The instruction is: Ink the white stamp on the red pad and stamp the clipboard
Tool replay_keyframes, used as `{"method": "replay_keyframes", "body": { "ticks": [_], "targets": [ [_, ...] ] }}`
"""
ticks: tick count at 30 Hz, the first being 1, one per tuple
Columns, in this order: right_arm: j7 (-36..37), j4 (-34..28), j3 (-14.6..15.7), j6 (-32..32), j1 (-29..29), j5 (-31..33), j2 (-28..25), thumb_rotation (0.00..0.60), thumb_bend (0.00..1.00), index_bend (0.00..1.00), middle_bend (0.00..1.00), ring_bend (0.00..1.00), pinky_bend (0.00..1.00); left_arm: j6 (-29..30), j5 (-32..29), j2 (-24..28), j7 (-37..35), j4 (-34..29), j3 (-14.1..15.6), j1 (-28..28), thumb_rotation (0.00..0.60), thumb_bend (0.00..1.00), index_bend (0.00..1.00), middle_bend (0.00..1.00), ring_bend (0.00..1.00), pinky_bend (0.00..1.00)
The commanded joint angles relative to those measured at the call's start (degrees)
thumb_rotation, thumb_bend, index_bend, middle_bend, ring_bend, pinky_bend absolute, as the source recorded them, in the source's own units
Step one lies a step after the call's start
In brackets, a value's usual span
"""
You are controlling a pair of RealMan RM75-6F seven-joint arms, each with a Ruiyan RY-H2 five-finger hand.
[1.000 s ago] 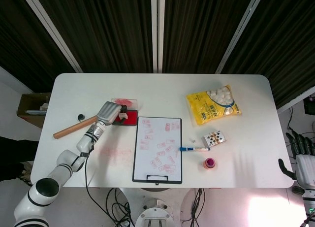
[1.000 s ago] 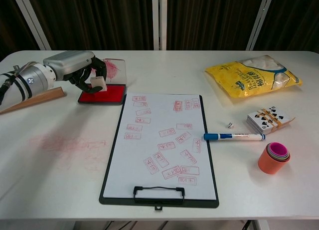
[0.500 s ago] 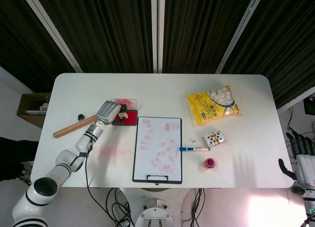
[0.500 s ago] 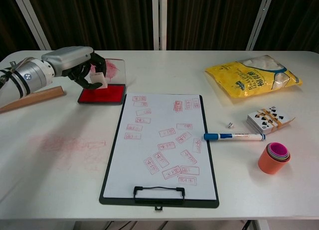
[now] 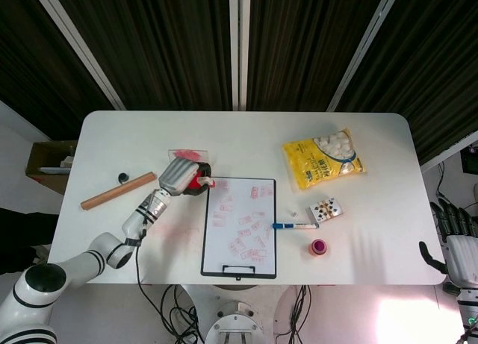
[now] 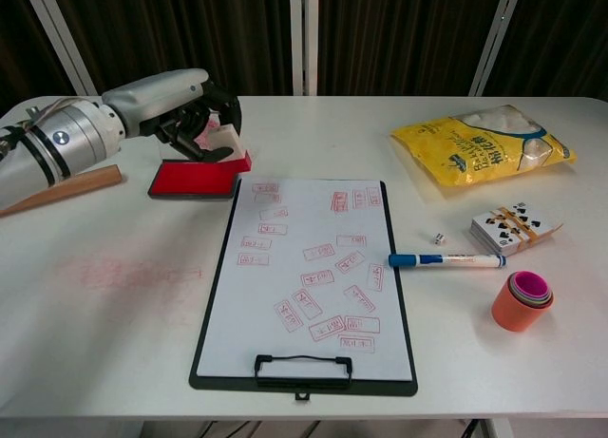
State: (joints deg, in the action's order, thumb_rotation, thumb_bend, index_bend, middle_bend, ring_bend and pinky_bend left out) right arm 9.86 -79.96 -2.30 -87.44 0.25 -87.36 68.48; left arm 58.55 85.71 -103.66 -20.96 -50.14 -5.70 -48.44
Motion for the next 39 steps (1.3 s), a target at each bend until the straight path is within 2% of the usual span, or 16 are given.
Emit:
{"method": "replay_keyframes", "body": {
  "ticks": [1,6,9,14,19,28,39],
  "targets": [
    [0.68,0.39,0.12,-0.41,-0.36,-0.02,-0.08,0.600,0.30,0.00,0.00,0.00,0.00,-0.63,-1.56,1.40,8.41,-9.08,-1.11,-0.30,0.600,0.48,0.71,0.71,0.75,0.74],
    [2.10,1.50,0.21,-0.70,-0.88,0.33,-0.18,0.600,0.30,0.00,0.00,0.00,0.00,-1.11,-3.37,-0.04,15.46,-15.57,-0.62,0.75,0.600,0.47,0.71,0.71,0.75,0.74],
    [3.05,2.24,0.13,-0.52,-0.88,0.51,0.01,0.600,0.30,0.00,0.00,0.00,0.00,0.21,-3.22,-0.90,19.57,-18.67,0.96,2.33,0.600,0.47,0.71,0.71,0.75,0.74],
    [3.82,3.21,0.31,-0.22,-0.71,0.16,0.54,0.600,0.30,0.00,0.00,0.00,0.00,0.53,-3.22,-1.70,24.78,-20.70,3.20,4.14,0.600,0.47,0.71,0.71,0.75,0.74],
    [4.40,4.05,0.34,0.11,-0.66,0.29,0.86,0.600,0.30,0.00,0.00,0.00,0.00,0.09,-4.18,-1.20,27.88,-21.71,4.03,5.55,0.600,0.47,0.71,0.71,0.75,0.74],
    [4.05,4.32,0.37,0.52,-0.40,0.17,1.29,0.600,0.30,0.00,0.00,0.00,0.00,0.11,-4.89,1.75,29.70,-24.51,5.16,7.96,0.600,0.47,0.72,0.71,0.75,0.74],
    [2.51,3.41,0.41,0.29,-0.45,0.06,1.28,0.600,0.30,0.00,0.00,0.00,0.00,0.79,-3.87,0.11,27.77,-22.97,5.38,9.75,0.600,0.47,0.72,0.71,0.75,0.74]
  ]
}}
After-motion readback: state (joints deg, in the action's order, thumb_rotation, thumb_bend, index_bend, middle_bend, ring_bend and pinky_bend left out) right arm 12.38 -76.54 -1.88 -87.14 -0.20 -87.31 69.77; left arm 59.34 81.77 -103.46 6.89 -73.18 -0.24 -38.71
